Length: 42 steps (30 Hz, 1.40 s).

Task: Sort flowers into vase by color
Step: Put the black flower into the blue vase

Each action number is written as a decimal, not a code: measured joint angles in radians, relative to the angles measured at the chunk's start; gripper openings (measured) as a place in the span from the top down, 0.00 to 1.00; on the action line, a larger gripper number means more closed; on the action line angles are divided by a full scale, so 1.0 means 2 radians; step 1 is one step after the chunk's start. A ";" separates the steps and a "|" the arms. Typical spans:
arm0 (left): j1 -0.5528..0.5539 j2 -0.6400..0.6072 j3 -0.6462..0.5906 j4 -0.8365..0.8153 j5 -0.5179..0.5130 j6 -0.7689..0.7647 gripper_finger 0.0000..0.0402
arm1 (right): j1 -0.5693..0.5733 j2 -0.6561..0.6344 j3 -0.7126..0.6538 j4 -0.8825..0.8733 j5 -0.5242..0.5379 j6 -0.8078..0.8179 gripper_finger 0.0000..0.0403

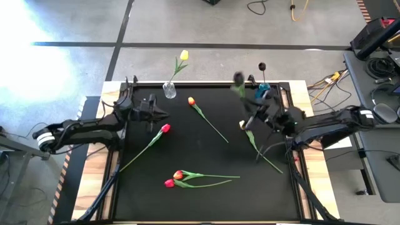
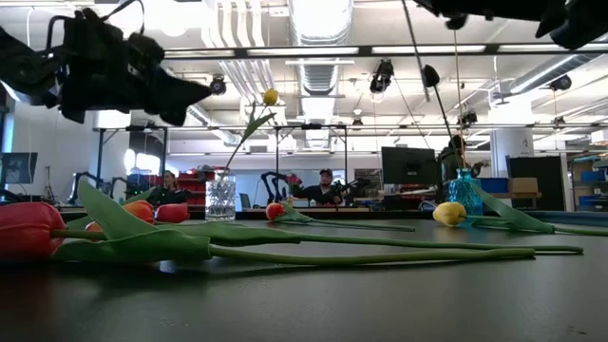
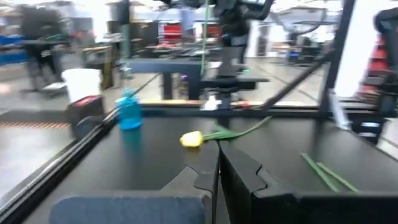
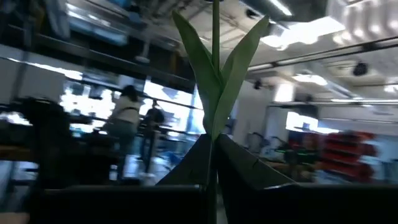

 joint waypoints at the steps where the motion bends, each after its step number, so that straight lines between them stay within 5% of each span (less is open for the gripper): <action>1: -0.013 0.008 0.002 0.010 -0.001 0.005 0.99 | 0.007 0.017 0.000 0.017 -0.010 0.003 0.97; 8: -0.108 0.087 0.040 0.112 -0.088 0.009 0.85 | 0.022 0.171 0.026 0.190 -0.077 0.005 0.97; 18: -0.151 0.236 0.188 0.108 -0.085 -0.002 0.70 | 0.027 0.320 0.141 0.236 -0.097 0.000 0.97; 42: -0.195 0.353 0.313 0.115 -0.066 0.022 0.76 | 0.049 0.340 0.173 0.237 -0.096 -0.005 0.97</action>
